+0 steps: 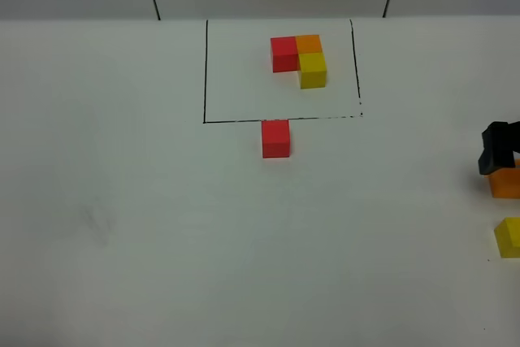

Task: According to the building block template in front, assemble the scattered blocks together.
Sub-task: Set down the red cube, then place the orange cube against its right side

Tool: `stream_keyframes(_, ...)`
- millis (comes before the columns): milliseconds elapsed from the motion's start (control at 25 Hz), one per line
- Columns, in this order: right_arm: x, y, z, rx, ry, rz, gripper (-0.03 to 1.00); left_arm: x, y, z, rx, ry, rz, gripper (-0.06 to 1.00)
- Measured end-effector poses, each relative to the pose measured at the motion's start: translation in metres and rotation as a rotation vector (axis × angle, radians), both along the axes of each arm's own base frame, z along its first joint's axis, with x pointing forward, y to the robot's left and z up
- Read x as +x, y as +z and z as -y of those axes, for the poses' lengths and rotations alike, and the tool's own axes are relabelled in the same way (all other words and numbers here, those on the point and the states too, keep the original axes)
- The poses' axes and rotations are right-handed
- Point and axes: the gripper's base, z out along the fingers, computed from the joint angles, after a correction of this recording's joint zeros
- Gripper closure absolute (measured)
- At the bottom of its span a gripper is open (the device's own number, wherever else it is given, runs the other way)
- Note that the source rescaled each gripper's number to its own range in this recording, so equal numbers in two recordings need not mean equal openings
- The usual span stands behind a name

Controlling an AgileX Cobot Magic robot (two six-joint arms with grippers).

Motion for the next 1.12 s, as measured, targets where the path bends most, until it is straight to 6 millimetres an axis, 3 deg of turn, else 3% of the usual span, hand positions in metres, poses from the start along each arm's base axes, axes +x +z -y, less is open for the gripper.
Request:
stream_keyframes(600, 0.016, -0.052, 0.01, -0.004, -0.048, -0.061, 0.23, 0.0, 0.0, 0.0, 0.001, -0.001, 0.0, 0.26)
stream_keyframes(1120, 0.016, -0.066, 0.017, -0.037, -0.047, -0.095, 0.24, 0.0, 0.0, 0.0, 0.0, 0.0, 0.0, 0.26)
